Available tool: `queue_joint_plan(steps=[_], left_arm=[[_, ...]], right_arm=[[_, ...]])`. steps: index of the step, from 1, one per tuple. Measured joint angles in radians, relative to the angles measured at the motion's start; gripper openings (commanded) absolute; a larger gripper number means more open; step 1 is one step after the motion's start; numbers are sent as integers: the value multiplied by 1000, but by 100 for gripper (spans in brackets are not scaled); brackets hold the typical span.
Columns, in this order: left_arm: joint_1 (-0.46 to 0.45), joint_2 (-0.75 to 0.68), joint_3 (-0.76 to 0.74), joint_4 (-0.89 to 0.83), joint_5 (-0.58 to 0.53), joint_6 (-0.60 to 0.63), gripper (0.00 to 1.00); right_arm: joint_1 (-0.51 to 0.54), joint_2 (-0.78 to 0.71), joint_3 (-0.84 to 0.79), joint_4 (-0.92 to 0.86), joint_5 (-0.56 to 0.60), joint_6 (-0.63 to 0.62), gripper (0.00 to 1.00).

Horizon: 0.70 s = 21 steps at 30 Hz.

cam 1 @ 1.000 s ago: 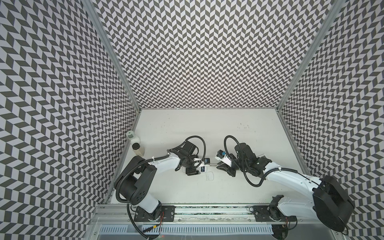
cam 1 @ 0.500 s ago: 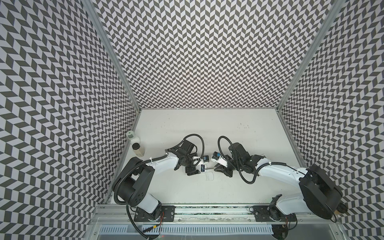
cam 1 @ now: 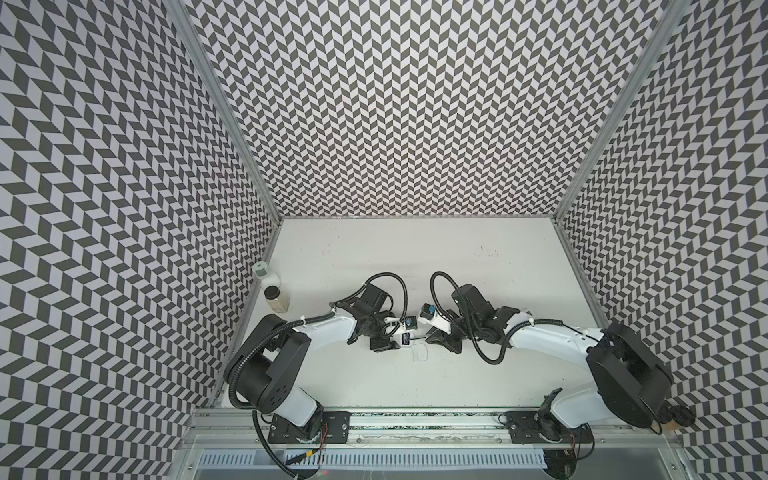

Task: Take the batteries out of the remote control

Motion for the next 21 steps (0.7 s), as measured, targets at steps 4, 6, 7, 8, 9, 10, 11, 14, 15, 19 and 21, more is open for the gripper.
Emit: queue_joint_plan(steps=[4,6,7,8,9,10,11,14,15,19,21], left_arm=[[0,-2,-6,11,3,10,46],[0,-3,-9,16,4,10,44],[0,-4,-9,16,4,11,43],[0,-4,-9,16,4,11,42],[0,-4,-9,16,5,11,41],[0,-4,-9,16,6,11,40],[0,-4,-9,16,6,11,39],[0,-4,-9,16,7,11,38],[0,-4,-9,16,7,11,38],[-1,-4,-9,16,8,11,38],[-2,-4,-9,16,8,13,37]], right_arm=[[1,4,7,-18,0,0,0],[2,4,7,-21,-3,0,0],[2,4,7,-24,-3,0,0],[2,4,8,-28,-4,0,0],[2,4,8,-31,-6,0,0],[2,4,9,-31,-6,0,0],[2,4,9,-31,-7,0,0],[2,8,16,-43,-8,0,0],[3,13,26,-54,-9,0,0],[3,25,41,-57,-10,0,0],[3,27,43,-64,-11,0,0]])
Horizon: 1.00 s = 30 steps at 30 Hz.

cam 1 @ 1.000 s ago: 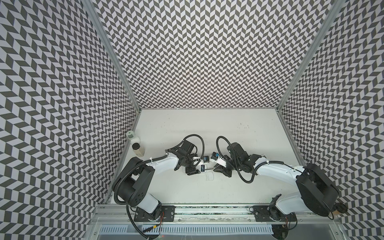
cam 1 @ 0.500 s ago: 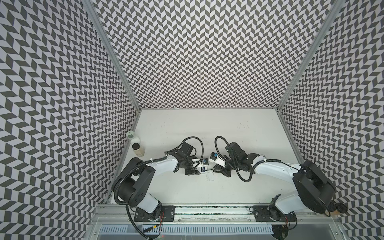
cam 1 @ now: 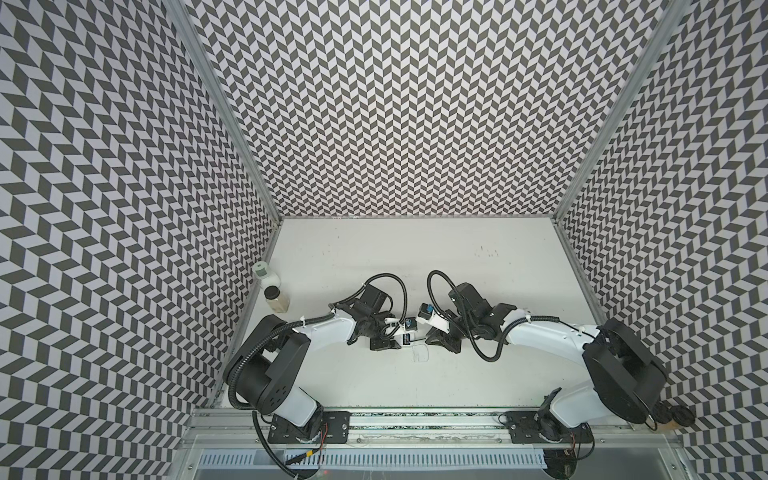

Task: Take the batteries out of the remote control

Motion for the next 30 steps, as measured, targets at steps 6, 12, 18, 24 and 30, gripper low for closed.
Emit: queue_joint_plan(steps=[6,12,18,24,30], left_arm=[[0,0,0,0,2,1,37],[-5,0,0,0,2,0,37],[-6,0,-1,2,2,0,37],[-6,0,-1,2,2,0,37],[-8,0,-1,2,3,1,37]], right_arm=[[1,14,14,-21,-10,0,0],[1,26,22,-37,-13,3,0],[2,52,61,-74,-5,3,0],[17,52,82,-103,34,-6,0],[23,52,95,-137,23,-22,0]])
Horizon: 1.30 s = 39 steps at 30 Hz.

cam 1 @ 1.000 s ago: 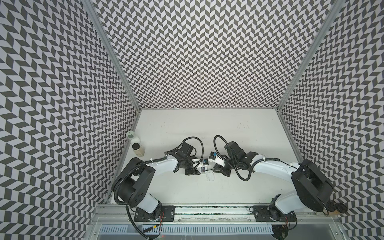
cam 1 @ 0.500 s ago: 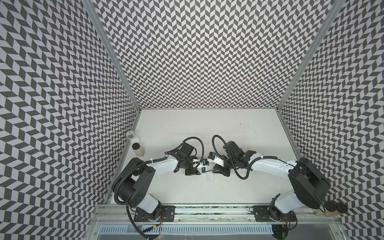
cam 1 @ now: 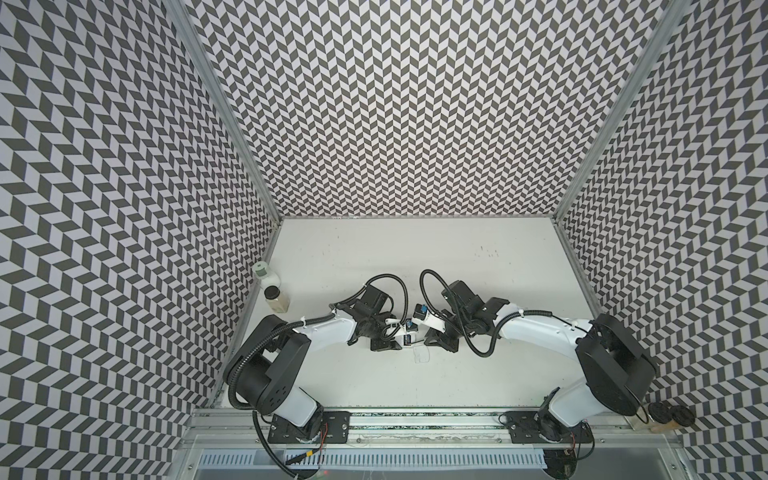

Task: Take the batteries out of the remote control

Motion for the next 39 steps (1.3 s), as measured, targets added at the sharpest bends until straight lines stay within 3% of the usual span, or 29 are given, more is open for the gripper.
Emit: queue_joint_plan(steps=[12,23,39], left_arm=[[-5,-2,-1,0,-1,0,37],[-7,-6,-7,9,-1,26,37],[-15,-8,-8,73,-46,113,36]], right_arm=[[0,22,44,-65,8,-18,0],[32,6,37,-56,98,-10,0],[112,-113,-121,155,302,107,0]])
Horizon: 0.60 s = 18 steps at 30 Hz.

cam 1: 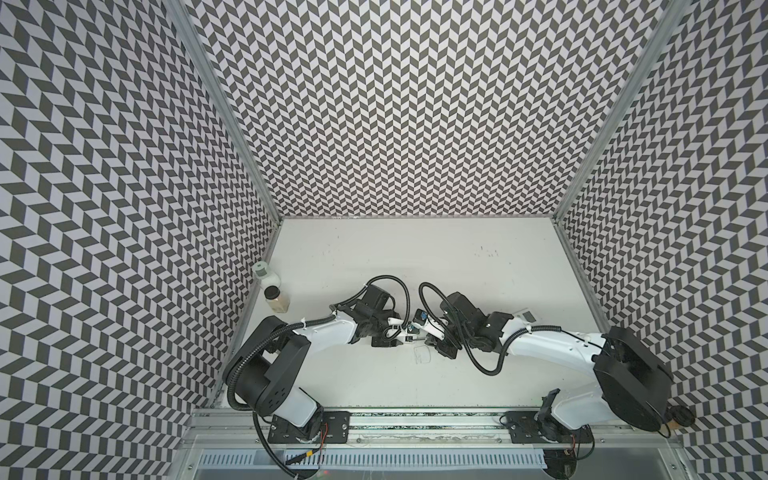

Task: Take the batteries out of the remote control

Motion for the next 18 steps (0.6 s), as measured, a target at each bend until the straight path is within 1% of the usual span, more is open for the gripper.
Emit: queue_joint_plan(steps=[4,12,15,18], left_arm=[[0,-3,0,17,-5,0,36],[2,-3,0,29,-8,-6,36],[0,-3,-3,-22,23,-51,36],[-3,-3,-6,-43,43,-73,36]], right_arm=[[6,-17,-17,23,29,6,0],[9,-37,-30,34,51,5,0],[11,-44,-37,76,129,-39,0],[11,-45,-37,112,174,-64,0]])
